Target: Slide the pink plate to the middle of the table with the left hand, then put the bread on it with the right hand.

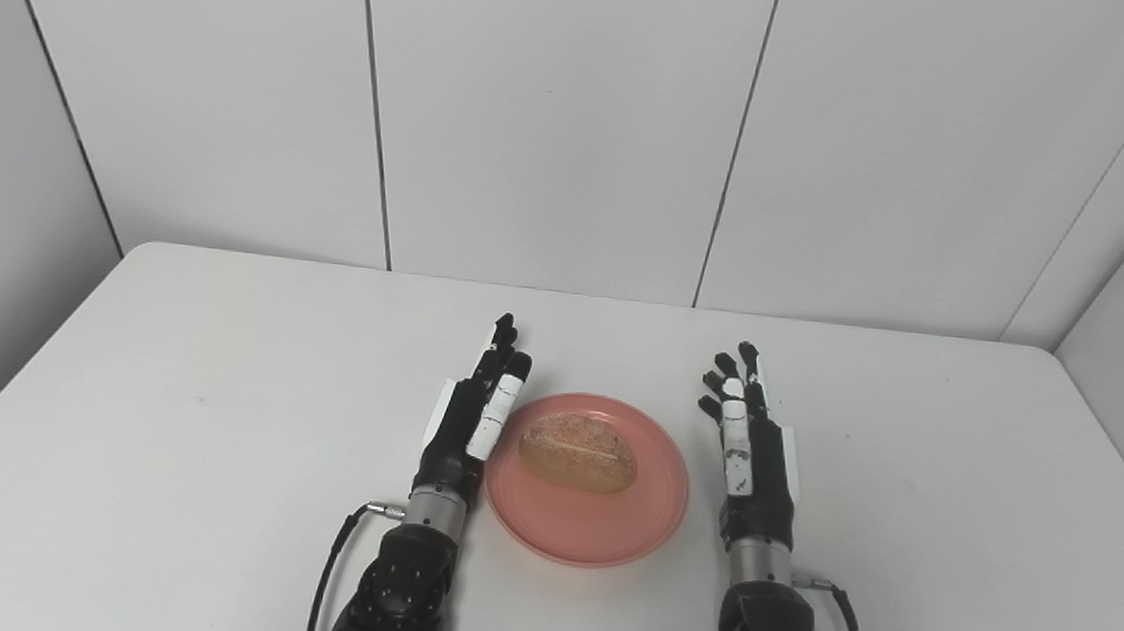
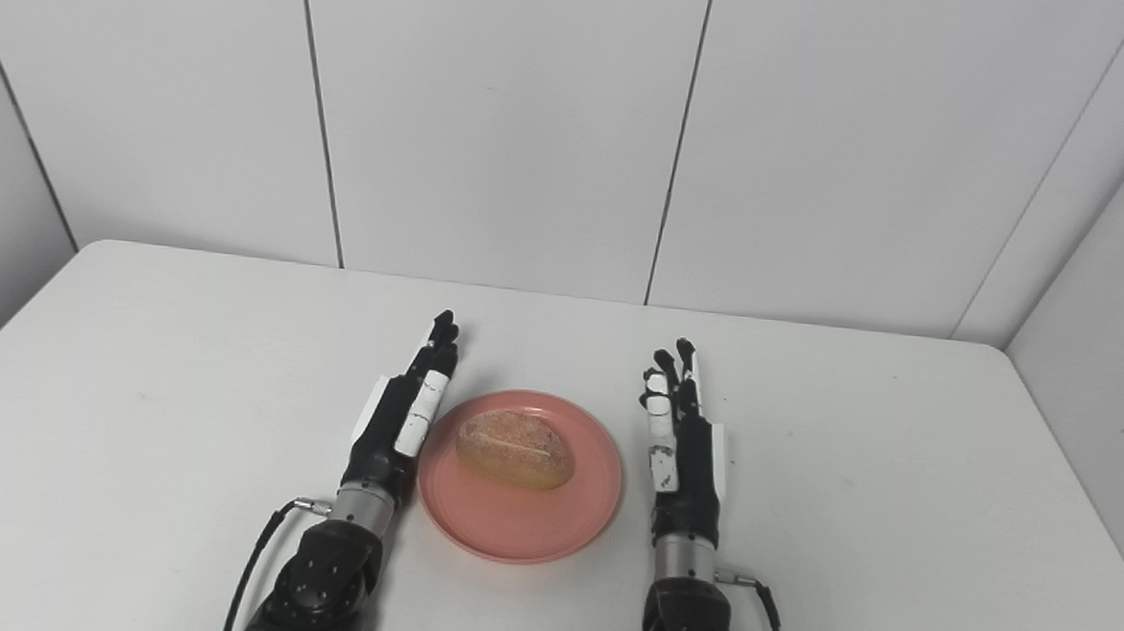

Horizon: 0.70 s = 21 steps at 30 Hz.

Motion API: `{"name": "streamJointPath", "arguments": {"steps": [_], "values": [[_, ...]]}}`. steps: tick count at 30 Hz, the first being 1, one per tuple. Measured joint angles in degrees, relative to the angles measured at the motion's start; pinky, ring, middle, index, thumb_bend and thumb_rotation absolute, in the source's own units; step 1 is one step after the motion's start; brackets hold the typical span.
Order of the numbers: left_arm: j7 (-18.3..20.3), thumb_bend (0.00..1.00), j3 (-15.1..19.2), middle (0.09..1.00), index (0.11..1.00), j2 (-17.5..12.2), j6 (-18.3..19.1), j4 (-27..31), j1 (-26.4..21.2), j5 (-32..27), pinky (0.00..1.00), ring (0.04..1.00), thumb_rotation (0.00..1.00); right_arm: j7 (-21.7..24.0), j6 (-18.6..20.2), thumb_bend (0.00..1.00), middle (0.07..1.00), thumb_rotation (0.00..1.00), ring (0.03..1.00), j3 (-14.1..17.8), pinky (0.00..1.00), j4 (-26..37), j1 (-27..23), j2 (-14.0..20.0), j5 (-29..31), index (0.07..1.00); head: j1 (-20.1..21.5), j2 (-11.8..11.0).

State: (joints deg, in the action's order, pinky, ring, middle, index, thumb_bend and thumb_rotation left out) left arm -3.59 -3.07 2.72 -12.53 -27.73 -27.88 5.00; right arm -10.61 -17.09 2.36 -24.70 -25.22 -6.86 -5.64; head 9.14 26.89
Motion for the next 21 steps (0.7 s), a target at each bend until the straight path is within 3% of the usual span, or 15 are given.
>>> {"name": "streamJointPath", "arguments": {"steps": [7,16,21], "values": [[-0.05,0.84,0.19,1.0,1.0,0.24,-1.23,-0.37,-0.06,-0.08,1.0,1.0,1.0,-1.79,-2.63,0.68,0.993,1.0,0.971,-2.45,0.95,0.25,0.55,1.13,-4.05,1.0,0.35,-0.61],[0.09,0.83,0.71,1.0,1.0,0.11,-1.97,-0.45,-0.05,-1.34,1.0,1.0,0.99,-3.73,-3.18,0.71,1.0,1.0,0.974,-3.22,0.95,-0.32,0.67,0.95,-5.13,1.0,4.91,-1.14],[0.61,0.83,0.96,1.0,1.0,-0.25,-2.36,-0.7,-0.14,-1.87,1.0,1.0,0.99,-4.86,-3.18,0.73,1.0,1.0,0.989,-3.24,0.96,-0.85,0.55,0.62,-5.66,1.0,7.3,-0.26]]}}
